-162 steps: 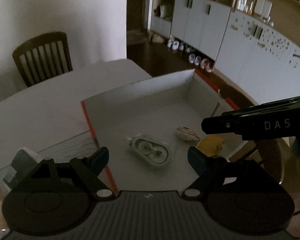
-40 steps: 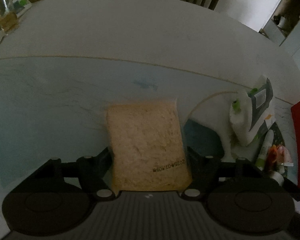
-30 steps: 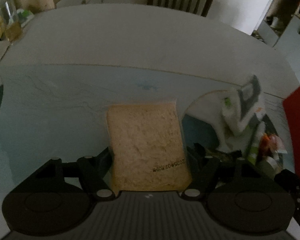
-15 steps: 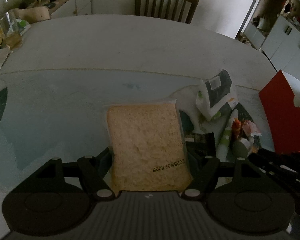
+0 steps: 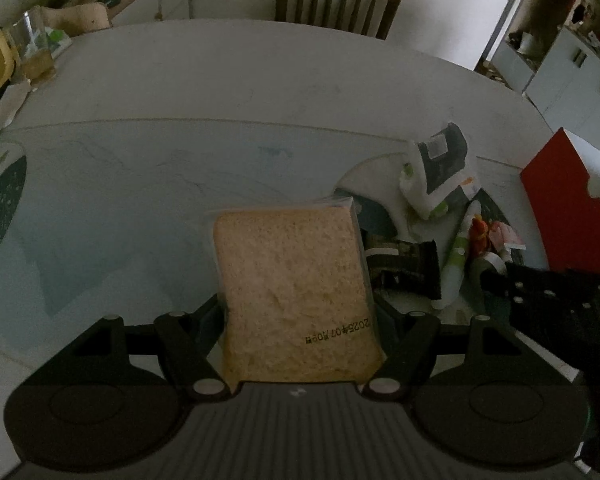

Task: Organize objects
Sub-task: 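Grasp the silver tape roll with the right gripper while the left holds the sponge block, then carry the sponge block and silver roll with both grippers over the red box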

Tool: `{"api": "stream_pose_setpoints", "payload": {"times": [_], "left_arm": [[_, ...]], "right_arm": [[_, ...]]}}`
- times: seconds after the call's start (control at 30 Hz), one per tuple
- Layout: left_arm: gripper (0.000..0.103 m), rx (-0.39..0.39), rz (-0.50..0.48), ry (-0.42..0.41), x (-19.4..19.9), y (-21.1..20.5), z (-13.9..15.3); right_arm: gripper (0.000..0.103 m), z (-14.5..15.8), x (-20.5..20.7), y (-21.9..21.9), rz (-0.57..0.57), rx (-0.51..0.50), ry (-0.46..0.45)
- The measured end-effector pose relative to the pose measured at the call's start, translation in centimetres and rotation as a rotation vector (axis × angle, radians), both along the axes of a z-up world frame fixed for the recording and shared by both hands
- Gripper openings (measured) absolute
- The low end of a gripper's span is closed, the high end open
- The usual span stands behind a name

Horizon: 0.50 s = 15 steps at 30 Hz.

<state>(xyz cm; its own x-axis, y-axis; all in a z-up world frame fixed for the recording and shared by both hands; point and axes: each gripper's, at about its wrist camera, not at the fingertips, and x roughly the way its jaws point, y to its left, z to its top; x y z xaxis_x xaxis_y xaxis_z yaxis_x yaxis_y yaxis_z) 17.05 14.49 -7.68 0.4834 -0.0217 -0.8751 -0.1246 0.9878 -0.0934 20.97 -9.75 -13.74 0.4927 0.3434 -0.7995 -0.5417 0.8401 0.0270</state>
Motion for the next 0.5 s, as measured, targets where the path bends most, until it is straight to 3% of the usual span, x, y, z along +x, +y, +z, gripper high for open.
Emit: {"api": "stream_pose_setpoints", "payload": {"times": [0.07,0.2,0.5], "left_arm": [[0.074,0.009,-0.013,-0.006,-0.1,-0.2,0.1],[0.074,0.015,-0.033,-0.014,-0.3,-0.5,0.3],[0.074,0.007,-0.09,-0.034,-0.2,-2.6,1.1]], "right_arm": [[0.013,0.1,0.0,0.1,0.0,0.0,-0.01],[0.013,0.4,-0.4,-0.1,-0.014,0.0,-0.037],[0.013,3.8,-2.0,-3.3,-0.072,0.115,-0.018]]}}
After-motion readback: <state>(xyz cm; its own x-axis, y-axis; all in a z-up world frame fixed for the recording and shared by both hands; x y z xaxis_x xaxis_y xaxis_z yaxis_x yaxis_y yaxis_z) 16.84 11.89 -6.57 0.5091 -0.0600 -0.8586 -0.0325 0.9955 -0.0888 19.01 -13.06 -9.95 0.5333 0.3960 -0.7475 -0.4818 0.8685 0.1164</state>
